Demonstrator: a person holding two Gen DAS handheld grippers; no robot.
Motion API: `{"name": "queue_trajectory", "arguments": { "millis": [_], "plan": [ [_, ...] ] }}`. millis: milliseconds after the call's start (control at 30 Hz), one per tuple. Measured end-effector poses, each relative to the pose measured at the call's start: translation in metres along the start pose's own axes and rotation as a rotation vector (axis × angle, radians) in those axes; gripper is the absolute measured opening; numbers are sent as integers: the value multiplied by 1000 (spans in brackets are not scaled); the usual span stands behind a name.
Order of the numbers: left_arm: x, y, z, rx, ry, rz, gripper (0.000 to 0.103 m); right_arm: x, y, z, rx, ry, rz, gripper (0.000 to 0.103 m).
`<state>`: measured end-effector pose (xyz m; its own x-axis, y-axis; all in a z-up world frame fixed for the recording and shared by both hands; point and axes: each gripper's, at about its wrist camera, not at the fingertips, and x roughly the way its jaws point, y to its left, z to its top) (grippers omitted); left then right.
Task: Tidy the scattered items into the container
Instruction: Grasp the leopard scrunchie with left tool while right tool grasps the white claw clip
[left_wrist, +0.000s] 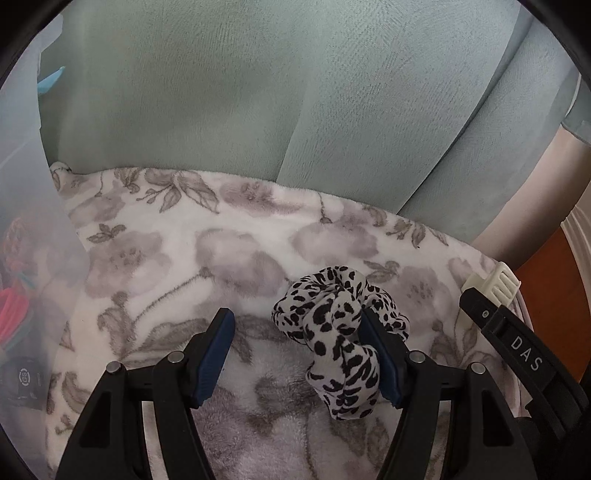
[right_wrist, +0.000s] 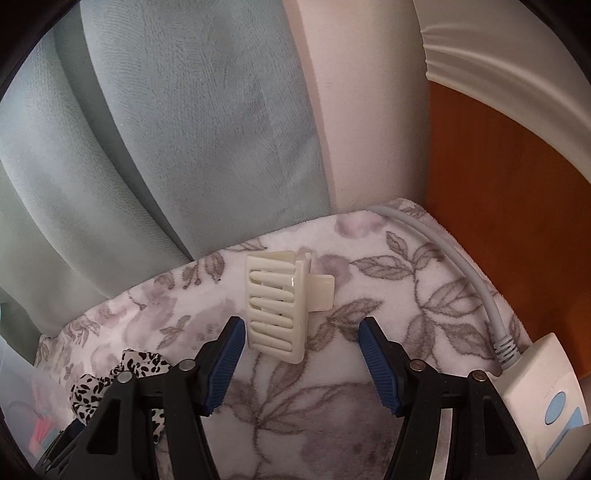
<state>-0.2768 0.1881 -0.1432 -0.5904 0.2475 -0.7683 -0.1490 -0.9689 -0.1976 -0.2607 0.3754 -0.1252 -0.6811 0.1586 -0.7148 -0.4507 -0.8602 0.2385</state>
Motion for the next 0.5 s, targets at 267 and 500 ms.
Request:
{"name": "queue_trajectory", "arguments": {
  "millis": [267,500],
  "plan": [
    [-4,11,-6,-29,-28,-23,68,-1,-7,3,42,-12,54,63],
    [-4,11,-12,-59,-42,-37,53,-2,-12,1,73,-9,106,49]
  ]
}}
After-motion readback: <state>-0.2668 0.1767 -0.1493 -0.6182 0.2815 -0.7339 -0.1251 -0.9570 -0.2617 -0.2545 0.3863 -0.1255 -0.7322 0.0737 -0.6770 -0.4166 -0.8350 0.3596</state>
